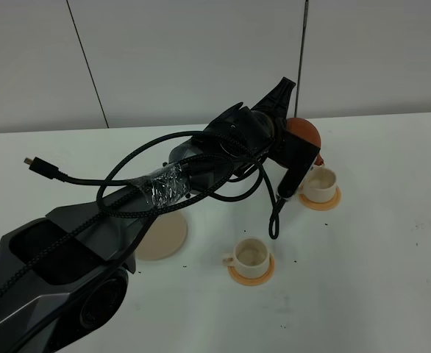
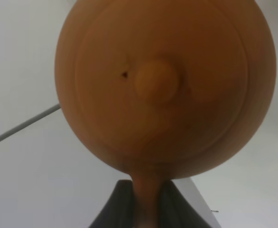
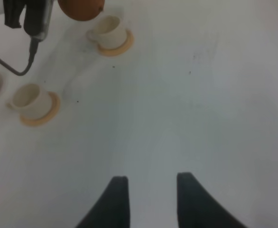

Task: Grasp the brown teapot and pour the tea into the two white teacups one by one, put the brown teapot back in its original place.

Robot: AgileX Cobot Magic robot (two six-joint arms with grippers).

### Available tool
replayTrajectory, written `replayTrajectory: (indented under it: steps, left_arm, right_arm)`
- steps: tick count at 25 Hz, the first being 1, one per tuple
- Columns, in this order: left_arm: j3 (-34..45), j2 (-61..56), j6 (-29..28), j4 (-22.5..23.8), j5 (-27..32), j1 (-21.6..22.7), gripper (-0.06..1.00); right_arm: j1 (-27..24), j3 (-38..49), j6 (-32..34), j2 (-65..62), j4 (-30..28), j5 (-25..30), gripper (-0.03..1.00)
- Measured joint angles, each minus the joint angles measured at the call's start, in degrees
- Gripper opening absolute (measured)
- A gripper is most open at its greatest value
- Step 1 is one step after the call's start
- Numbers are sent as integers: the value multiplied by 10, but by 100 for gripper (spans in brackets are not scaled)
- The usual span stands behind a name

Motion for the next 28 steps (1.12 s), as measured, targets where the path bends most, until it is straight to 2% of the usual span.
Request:
replayTrajectory:
  steps: [16,28]
  left_arm:
    - [1,5,44,2,-16,0,17]
    - [1,5,54,16,-28,0,17]
  right_arm:
    - [0,0,0,0,0,0,24]
    - [0,0,0,0,0,0,24]
